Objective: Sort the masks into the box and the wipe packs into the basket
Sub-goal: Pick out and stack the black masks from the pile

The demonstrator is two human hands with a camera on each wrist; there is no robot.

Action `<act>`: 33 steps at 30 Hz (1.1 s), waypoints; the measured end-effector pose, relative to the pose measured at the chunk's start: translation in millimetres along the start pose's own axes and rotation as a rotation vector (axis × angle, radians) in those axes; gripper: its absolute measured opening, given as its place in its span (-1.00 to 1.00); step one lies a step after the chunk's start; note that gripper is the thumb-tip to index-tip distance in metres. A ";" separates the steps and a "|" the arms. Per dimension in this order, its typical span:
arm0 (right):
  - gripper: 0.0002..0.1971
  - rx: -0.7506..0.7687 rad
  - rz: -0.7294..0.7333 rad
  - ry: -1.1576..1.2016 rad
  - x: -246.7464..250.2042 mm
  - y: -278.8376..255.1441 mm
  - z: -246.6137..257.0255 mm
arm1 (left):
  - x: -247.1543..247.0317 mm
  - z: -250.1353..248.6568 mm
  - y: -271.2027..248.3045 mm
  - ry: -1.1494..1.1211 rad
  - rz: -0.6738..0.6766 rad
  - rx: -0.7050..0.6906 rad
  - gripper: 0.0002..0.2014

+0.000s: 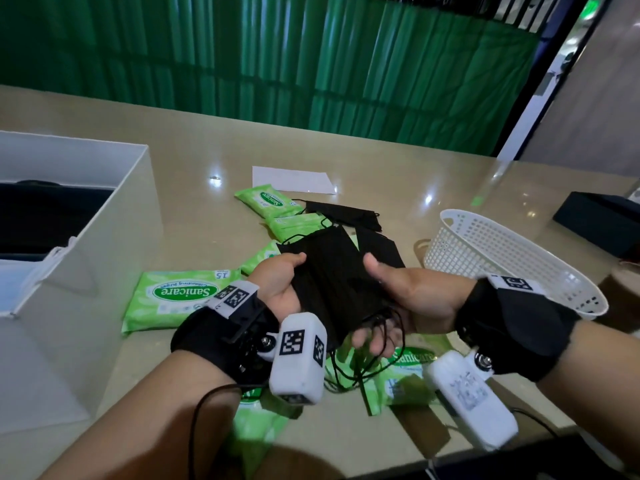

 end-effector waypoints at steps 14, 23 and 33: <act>-0.76 0.174 -0.226 -0.129 21.9 -15.5 35.2 | 11.7 -20.3 5.4 -0.209 0.085 -0.233 -0.57; -0.86 0.134 -0.194 -0.072 33.8 19.1 23.8 | 13.7 -20.5 7.2 -0.119 0.001 -0.262 -0.68; -0.49 -0.165 -0.831 -0.650 126.4 11.8 30.6 | 30.0 -24.2 17.2 -0.132 -0.104 -0.262 -0.67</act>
Point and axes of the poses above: each hand's wrist, its own y-axis towards the middle knuckle, its own x-axis out of the back of the hand, z = x × y, the point moved 4 cm from there along y, towards the middle knuckle, and after that the axes turned 9 degrees about y, right-handed, at the moved point
